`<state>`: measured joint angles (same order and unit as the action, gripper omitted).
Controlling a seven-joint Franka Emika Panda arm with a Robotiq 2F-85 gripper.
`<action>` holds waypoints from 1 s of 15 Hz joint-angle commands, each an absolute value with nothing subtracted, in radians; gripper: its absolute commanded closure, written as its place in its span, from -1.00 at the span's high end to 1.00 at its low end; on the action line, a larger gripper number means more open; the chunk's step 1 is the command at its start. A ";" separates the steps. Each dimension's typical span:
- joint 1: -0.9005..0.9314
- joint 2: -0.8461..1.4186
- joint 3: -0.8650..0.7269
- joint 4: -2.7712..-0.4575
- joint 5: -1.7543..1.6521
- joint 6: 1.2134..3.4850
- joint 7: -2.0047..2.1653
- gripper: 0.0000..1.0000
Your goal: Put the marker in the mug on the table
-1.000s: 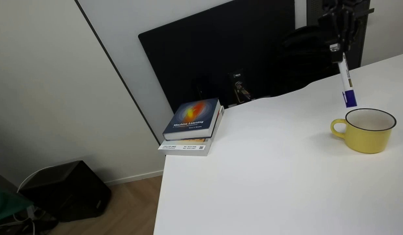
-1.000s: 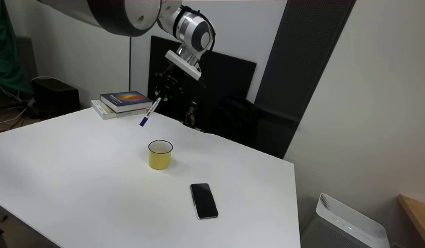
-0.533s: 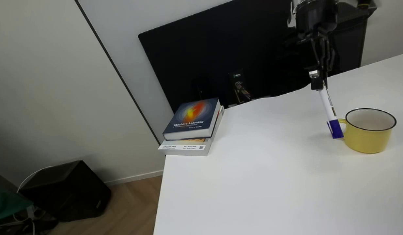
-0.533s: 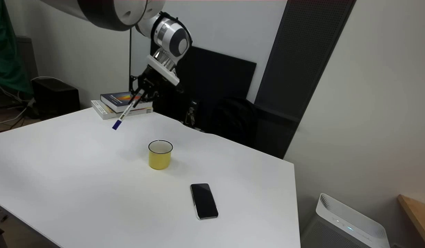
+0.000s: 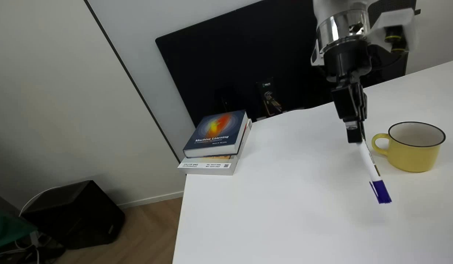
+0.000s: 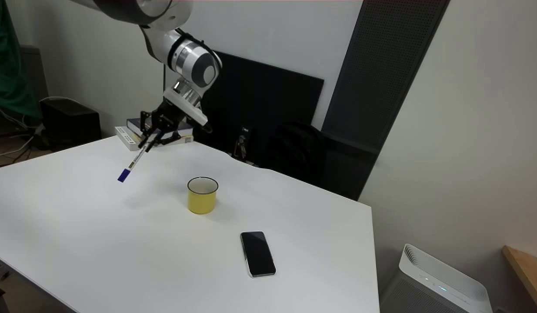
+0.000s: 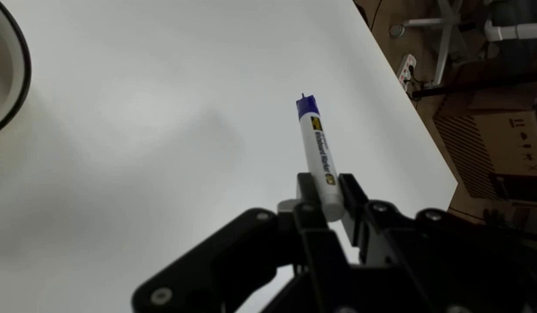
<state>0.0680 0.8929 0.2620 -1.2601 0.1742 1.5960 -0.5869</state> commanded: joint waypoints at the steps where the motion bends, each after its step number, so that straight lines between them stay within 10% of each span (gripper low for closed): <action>1: 0.070 0.817 0.264 -1.418 0.167 1.670 -0.629 -0.91; 15: 0.085 0.775 0.262 -1.626 0.153 1.808 -0.648 -0.91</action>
<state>0.0829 0.8184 0.2657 -1.5666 0.1695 1.7753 -0.6505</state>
